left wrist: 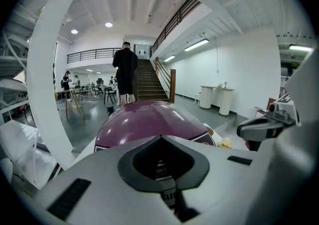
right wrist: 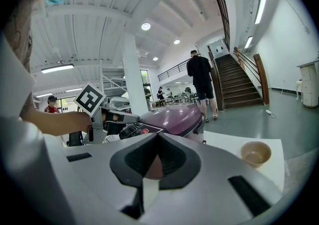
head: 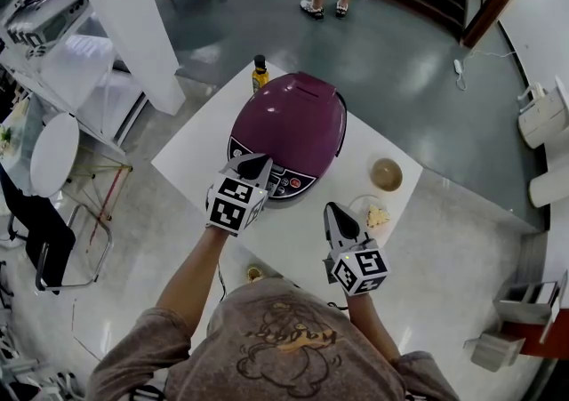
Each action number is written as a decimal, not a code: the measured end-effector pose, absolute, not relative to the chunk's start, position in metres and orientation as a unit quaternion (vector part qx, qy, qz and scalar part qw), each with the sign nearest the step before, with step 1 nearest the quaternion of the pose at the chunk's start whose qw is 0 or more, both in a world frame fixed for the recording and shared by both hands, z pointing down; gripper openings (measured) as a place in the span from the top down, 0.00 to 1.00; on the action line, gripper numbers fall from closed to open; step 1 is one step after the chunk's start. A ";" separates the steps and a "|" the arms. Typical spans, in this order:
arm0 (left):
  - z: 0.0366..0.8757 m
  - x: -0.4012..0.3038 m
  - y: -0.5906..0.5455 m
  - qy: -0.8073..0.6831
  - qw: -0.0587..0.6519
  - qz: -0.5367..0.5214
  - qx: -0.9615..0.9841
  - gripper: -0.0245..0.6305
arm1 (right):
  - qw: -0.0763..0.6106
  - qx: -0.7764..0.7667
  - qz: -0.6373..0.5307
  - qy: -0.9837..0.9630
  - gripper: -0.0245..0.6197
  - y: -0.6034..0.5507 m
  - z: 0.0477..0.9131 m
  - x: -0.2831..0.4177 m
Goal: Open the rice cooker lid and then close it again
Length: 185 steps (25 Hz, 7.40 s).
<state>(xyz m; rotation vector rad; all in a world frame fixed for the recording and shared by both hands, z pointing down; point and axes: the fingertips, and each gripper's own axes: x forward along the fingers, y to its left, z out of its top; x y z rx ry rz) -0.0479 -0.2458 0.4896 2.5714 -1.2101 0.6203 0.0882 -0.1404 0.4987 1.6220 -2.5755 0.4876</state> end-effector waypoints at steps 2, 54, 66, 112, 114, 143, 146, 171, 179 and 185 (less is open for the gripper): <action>0.489 -0.047 -0.247 -0.408 0.122 0.212 0.880 0.93 | 0.030 0.525 0.159 -0.836 0.96 -0.141 0.499 0.088; 0.406 -0.038 -0.260 -0.409 0.075 0.086 0.905 0.93 | 0.027 0.524 0.154 -0.837 0.96 -0.138 0.498 0.092; 0.390 -0.036 -0.266 -0.400 0.072 0.057 0.912 0.93 | 0.028 0.526 0.154 -0.836 0.96 -0.140 0.501 0.092; 0.442 -0.034 -0.236 -0.388 0.129 0.075 0.910 0.93 | 0.015 0.535 0.142 -0.833 0.96 -0.156 0.485 0.106; 0.442 -0.034 -0.234 -0.386 0.130 0.075 0.910 0.93 | 0.007 0.535 0.134 -0.834 0.96 -0.163 0.474 0.110; 0.442 -0.020 -0.230 -0.370 0.126 0.081 0.917 0.93 | -0.009 0.532 0.014 -0.846 0.96 -0.313 0.347 0.170; 0.440 -0.018 -0.231 -0.369 0.125 0.082 0.917 0.93 | 0.004 0.529 0.010 -0.849 0.96 -0.327 0.345 0.170; 0.442 0.013 -0.264 -0.337 0.129 0.084 0.929 0.93 | 0.072 0.488 -0.040 -0.869 0.39 -0.403 0.354 0.164; 0.435 0.008 -0.272 -0.339 0.130 0.078 0.929 0.93 | 0.091 0.474 -0.042 -0.875 0.31 -0.433 0.363 0.159; 0.436 0.001 -0.274 -0.346 0.133 0.077 0.926 0.93 | 0.092 0.466 -0.043 -0.879 0.31 -0.438 0.360 0.153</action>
